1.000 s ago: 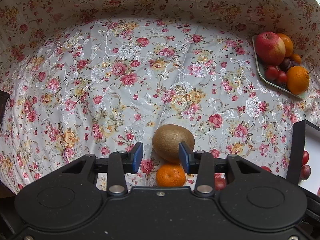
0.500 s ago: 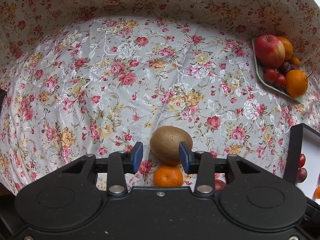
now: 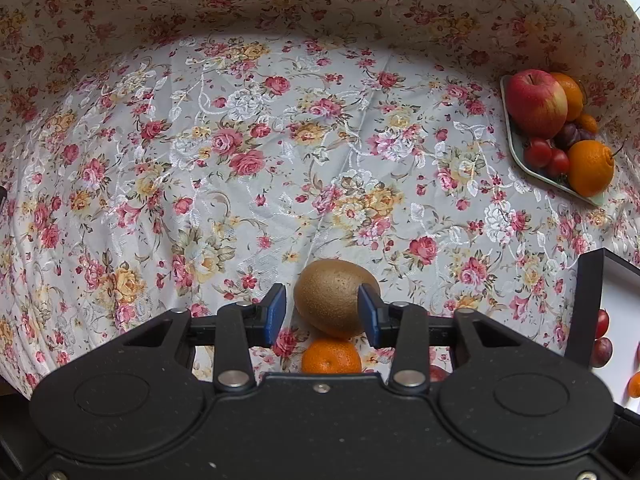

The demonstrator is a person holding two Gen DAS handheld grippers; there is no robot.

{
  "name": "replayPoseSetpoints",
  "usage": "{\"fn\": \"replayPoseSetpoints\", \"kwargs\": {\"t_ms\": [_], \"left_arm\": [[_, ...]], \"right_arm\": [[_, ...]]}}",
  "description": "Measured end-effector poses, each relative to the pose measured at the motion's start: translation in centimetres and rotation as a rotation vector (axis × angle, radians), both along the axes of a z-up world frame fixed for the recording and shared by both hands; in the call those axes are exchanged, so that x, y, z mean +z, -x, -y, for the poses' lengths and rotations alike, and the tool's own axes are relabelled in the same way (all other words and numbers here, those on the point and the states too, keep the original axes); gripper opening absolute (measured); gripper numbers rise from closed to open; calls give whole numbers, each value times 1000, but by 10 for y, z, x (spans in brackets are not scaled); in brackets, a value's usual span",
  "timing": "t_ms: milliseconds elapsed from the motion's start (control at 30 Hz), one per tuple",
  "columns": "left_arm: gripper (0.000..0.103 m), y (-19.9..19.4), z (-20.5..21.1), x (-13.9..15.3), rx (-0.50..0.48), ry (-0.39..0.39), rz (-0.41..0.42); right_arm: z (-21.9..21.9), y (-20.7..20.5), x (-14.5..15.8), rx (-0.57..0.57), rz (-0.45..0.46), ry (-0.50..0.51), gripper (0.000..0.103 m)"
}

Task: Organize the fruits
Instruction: 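Close the left tool on the kiwi while the right tool grips the tomato, then lift the kiwi with the left tool while the right tool lifts the tomato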

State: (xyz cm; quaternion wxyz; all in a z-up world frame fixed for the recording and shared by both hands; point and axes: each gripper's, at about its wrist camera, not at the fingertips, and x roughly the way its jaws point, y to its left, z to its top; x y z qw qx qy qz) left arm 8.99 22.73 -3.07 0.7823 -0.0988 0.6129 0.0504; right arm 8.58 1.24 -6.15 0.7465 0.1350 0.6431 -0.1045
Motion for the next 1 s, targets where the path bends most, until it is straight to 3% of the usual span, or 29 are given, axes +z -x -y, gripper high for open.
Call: {"fn": "replayPoseSetpoints", "kwargs": {"t_ms": [533,600,667,1000], "left_arm": [[50,-12,3,-15,-48,15,-24],[51,-13,4,-16,-57,17,-28],[60,-13,7,-18,-69,11,-26],[61,-17,12,-27,-95,-27,-42]], "right_arm": [[-12,-13,3,40,34,-30,38],[-13,-15,4,42,38,-38,38],[-14,-17,5,41,40,-49,38],[-14,-22,10,39,61,-83,38]]}}
